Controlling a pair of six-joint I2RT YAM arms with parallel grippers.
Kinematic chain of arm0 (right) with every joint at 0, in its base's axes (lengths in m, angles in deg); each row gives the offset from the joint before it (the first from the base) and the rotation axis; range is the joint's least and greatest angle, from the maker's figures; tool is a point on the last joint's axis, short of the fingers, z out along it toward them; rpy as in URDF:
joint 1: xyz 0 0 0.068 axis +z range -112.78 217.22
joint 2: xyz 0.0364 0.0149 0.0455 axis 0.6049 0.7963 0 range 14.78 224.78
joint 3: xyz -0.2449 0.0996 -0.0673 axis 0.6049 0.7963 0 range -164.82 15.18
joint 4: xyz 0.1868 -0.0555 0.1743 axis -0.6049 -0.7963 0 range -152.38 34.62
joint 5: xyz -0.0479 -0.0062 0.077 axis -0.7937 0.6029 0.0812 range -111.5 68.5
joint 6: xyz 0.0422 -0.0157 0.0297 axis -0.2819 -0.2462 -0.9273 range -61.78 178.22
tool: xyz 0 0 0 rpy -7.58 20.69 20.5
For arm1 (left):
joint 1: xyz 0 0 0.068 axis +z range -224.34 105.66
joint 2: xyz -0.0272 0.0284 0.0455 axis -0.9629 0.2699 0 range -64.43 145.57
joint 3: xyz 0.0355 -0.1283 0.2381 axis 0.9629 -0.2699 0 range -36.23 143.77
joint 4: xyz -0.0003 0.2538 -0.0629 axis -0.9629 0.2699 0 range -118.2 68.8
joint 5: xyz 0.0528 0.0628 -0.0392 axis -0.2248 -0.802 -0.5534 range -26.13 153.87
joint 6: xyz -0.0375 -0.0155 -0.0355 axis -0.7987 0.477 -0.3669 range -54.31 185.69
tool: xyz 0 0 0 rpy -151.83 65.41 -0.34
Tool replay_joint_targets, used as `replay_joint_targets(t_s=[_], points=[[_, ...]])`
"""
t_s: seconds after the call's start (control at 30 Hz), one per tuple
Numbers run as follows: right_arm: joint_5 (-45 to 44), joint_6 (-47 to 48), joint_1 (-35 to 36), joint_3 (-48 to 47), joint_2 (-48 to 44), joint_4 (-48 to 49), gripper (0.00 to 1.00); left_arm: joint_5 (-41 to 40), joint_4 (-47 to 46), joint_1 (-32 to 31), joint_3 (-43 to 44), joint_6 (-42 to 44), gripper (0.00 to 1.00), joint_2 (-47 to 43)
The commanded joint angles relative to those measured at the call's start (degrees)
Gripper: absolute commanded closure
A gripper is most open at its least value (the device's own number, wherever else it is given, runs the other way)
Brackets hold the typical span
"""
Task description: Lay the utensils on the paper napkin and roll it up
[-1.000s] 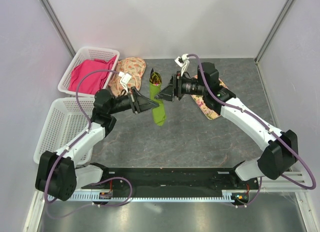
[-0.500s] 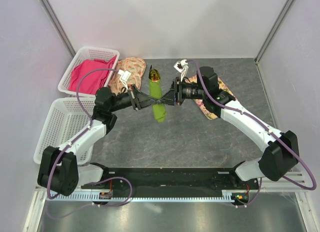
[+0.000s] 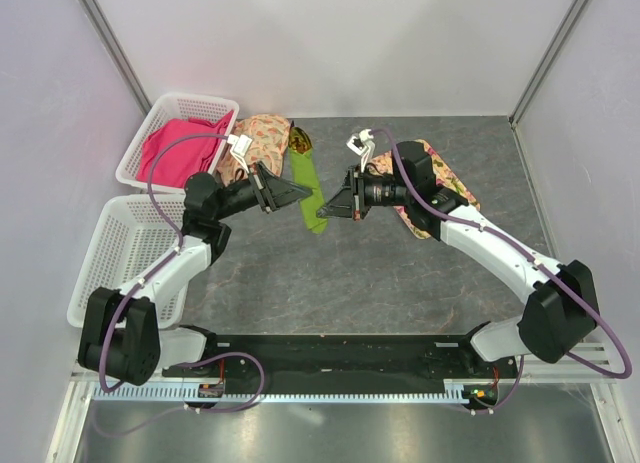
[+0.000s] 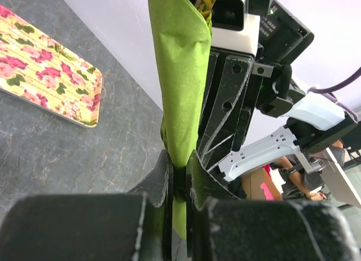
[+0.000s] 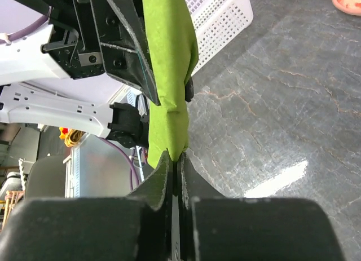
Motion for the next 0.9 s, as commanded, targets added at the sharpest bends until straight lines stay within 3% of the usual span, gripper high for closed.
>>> replay_joint_targets(t_s=[0.0,0.07,0.13,0.17,0.23,0.33,0.43,0.47,0.5,0.63,0.67,0.7,0.77,0.83,0.87], points=[[2.23,-1.05,-0.25,0.33,-1.01,4.68,1.00,-1.16,-5.72,0.41,2.45,-2.41,0.98,-0.62],[1.88,-1.48,-0.25,0.68,-1.19,4.86,0.96,-1.34,-5.72,0.76,2.62,-2.32,0.98,-0.62],[2.05,-1.84,-0.25,0.42,-0.92,3.82,0.64,-1.34,-5.72,1.11,2.71,-2.23,0.98,-0.44],[1.97,-2.01,-0.34,0.59,-0.84,3.03,0.42,-1.34,-5.72,1.29,2.89,-2.32,0.98,-0.53],[1.88,-2.54,-0.25,1.46,-0.92,3.02,0.37,-1.43,-5.72,1.46,3.15,-2.23,0.98,-0.62],[2.32,-2.98,0.01,2.17,-0.84,3.46,0.41,-1.51,-5.72,1.55,3.41,-2.32,0.98,-0.44],[2.40,-3.16,0.45,2.00,-0.40,4.07,0.70,-1.60,-5.63,1.64,3.33,-2.41,0.98,-0.44],[2.49,-3.07,0.62,1.91,0.04,4.07,0.90,-1.60,-5.54,1.64,3.24,-2.41,0.98,-0.53],[2.84,-3.07,0.80,1.82,0.22,4.16,1.00,-1.60,-5.37,1.64,3.24,-2.41,0.98,-0.53],[1.88,-2.98,0.89,1.65,0.22,3.90,1.00,-1.60,-4.05,1.64,3.33,-1.53,0.98,-1.06],[2.05,-2.81,0.89,1.47,0.48,3.55,0.69,-1.43,-2.57,1.64,3.50,-0.66,0.98,-1.32],[2.14,-2.37,0.98,1.12,0.74,2.85,0.48,-0.82,-1.51,1.81,3.59,0.04,0.98,-1.67],[1.44,-1.06,0.98,0.15,0.57,0.82,0.20,0.41,4.26,2.16,4.20,3.63,0.98,-2.63],[0.30,1.66,0.72,-0.81,0.22,-2.33,0.03,3.82,11.38,3.39,6.13,10.81,0.98,-4.21],[-0.05,2.63,0.63,-1.25,0.05,-3.47,0.02,5.15,16.03,4.01,7.18,14.60,0.98,-4.66]])
